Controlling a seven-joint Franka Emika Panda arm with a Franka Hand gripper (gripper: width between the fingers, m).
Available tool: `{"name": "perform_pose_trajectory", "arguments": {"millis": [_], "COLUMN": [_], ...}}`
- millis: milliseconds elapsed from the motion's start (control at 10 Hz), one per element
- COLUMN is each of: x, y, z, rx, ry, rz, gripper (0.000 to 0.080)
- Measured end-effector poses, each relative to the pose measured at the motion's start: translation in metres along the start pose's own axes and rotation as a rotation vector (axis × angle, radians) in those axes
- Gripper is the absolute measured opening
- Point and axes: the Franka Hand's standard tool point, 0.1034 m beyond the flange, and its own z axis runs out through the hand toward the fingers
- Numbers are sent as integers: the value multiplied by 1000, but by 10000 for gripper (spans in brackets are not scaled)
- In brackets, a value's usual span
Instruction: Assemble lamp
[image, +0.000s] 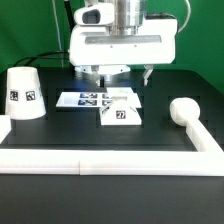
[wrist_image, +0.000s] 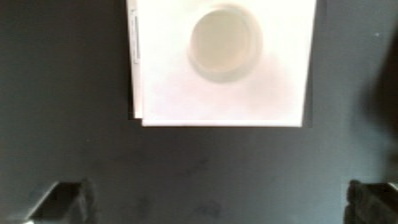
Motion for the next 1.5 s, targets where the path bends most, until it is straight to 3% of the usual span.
{"name": "perform_pose_trajectory", "arguments": {"millis": [300,500,1000,1100,1200,1500], "x": [-29,-38,-40,-38,-35,-35], "y": [3,1,2,1,1,1], "z": [17,24,35,34,32,33], "rx": [-2,-2,1,1,2,2], "ry": [13,6,-10,-8,-11,-12], "rz": [-48,-54,-57,-57,-56,-60], "gripper": [699,699,699,575,534,534]}}
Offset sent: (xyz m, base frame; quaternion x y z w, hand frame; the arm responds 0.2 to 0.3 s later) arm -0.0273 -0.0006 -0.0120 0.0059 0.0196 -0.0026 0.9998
